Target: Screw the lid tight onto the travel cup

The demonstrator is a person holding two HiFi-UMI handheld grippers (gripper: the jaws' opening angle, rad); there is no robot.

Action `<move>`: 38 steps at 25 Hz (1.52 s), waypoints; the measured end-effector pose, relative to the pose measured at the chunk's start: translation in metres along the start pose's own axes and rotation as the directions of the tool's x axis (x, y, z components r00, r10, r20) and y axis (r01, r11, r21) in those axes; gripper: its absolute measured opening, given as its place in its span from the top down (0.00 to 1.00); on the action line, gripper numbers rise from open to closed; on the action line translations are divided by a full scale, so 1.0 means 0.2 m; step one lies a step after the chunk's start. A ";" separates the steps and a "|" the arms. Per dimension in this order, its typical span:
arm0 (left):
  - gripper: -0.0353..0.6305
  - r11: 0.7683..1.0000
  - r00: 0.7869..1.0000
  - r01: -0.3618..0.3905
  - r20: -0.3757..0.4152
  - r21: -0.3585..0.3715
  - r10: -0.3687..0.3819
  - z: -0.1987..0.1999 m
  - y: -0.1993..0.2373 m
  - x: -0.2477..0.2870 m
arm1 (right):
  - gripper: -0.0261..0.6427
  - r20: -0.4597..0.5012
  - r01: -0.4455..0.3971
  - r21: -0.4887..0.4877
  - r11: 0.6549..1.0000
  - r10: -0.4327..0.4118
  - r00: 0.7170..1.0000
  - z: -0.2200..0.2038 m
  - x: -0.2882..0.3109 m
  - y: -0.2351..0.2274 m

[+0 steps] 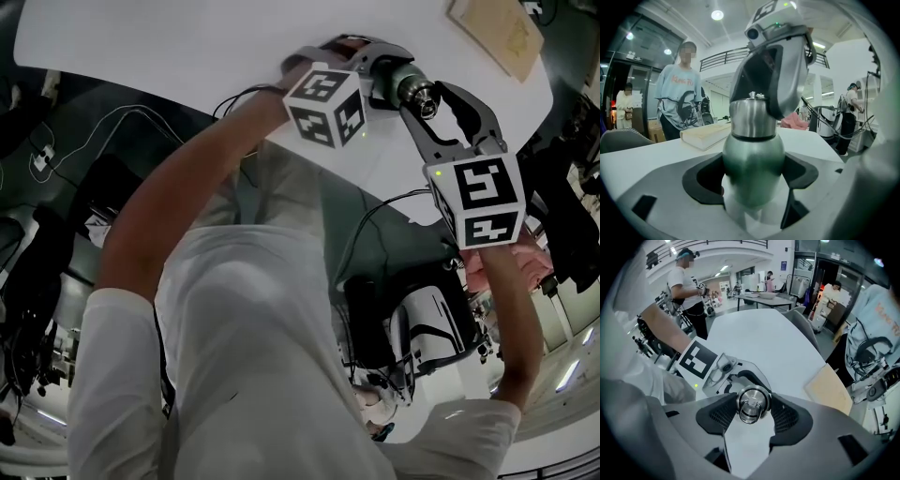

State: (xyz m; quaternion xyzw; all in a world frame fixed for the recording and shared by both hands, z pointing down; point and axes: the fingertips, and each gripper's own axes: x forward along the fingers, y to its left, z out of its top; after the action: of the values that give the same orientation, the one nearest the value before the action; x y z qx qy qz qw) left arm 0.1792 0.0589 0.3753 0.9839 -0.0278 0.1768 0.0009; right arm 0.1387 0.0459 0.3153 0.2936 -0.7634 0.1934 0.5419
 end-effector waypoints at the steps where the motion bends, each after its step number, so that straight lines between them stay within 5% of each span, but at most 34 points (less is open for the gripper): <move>1: 0.40 1.000 1.000 -0.001 0.001 0.000 0.001 0.00 0.00 0.00 | 0.63 0.001 0.011 0.003 1.000 -0.011 1.000 0.00 0.00 0.00; 7: 0.40 1.000 1.000 0.000 0.002 -0.002 0.000 0.00 0.00 0.00 | 0.56 0.015 0.000 -0.068 0.998 0.001 1.000 0.01 -0.05 0.02; 11: 0.40 1.000 1.000 0.001 0.004 0.001 -0.001 0.00 0.00 -0.01 | 0.56 0.012 -0.061 -0.273 0.960 0.067 0.998 0.06 -0.12 0.06; 15: 0.40 1.000 1.000 0.004 0.002 0.001 -0.004 0.00 0.00 -0.01 | 0.56 -0.111 -0.192 -0.554 0.810 0.157 0.981 0.04 -0.15 0.10; 19: 0.40 1.000 1.000 0.005 0.001 0.000 -0.005 0.00 0.00 -0.01 | 0.56 -0.201 -0.244 -0.800 0.548 0.138 0.970 0.00 -0.11 0.10; 21: 0.40 1.000 1.000 0.004 0.002 -0.001 -0.004 0.00 0.01 0.00 | 0.56 -0.253 -0.289 -0.846 0.447 0.141 0.957 -0.03 -0.08 0.11; 28: 0.40 1.000 1.000 0.007 0.007 -0.001 -0.007 0.00 0.01 0.00 | 0.56 -0.338 -0.364 -0.878 0.311 0.133 0.932 -0.07 -0.01 0.09; 30: 0.40 1.000 1.000 0.008 0.007 -0.002 -0.008 0.00 0.00 0.00 | 0.59 -0.346 -0.372 -0.879 0.299 0.140 0.928 -0.08 0.00 0.10; 33: 0.40 1.000 1.000 0.005 0.009 -0.006 -0.005 0.00 0.01 0.00 | 0.59 -0.323 -0.357 -0.870 0.340 0.153 0.934 -0.07 0.00 0.09; 35: 0.40 1.000 1.000 0.004 0.010 -0.007 -0.004 0.00 0.01 0.01 | 0.59 -0.296 -0.340 -0.846 0.411 0.168 0.940 -0.07 0.00 0.08; 38: 0.40 1.000 1.000 0.007 0.010 -0.009 -0.007 0.00 0.00 0.00 | 0.59 -0.248 -0.326 -0.754 0.571 0.212 0.945 -0.05 0.00 0.08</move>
State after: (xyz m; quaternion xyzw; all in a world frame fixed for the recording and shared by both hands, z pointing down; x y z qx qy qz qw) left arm 0.1798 0.0583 0.3755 0.9848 -0.0252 0.1715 0.0060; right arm 0.1348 0.0649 0.3187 -0.1064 -0.7686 -0.0617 0.6278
